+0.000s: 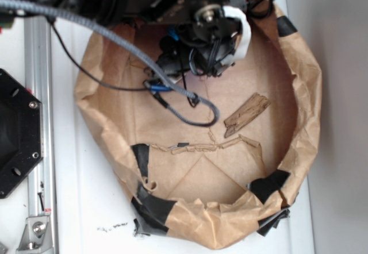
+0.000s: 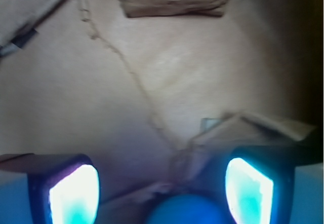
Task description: Grab the blue ball.
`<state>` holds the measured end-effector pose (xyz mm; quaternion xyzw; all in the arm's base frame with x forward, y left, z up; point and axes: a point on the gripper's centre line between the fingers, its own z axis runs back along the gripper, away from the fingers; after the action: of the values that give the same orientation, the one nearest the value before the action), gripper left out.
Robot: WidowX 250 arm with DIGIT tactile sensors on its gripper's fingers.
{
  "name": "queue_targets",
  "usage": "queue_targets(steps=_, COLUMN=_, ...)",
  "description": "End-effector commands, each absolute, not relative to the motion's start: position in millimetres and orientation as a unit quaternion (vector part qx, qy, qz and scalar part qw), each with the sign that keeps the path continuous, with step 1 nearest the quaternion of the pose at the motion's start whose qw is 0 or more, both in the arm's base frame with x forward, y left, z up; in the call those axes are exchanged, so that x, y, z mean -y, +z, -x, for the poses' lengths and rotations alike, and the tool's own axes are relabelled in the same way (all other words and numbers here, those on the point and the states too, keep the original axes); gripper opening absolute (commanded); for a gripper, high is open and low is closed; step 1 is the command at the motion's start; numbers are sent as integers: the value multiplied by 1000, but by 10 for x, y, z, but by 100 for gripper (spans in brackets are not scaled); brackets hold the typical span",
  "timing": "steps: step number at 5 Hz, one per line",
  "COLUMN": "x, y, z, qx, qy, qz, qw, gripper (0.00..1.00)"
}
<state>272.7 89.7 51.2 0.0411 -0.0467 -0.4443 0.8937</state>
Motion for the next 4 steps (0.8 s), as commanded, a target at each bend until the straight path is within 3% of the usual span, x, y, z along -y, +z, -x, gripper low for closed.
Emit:
queue_targets(steps=1, x=-960, y=662, z=-2876, qx=53, qy=-468, qz=-96, qw=877, gripper=100)
queue_targets(steps=2, x=-1013, y=674, z=-2853, qx=39, qy=-461, qz=-136, qw=876, gripper=100)
queue_targets(steps=4, x=-1060, y=984, z=-2874, qx=69, qy=-441, qz=-151, qw=882, gripper=100)
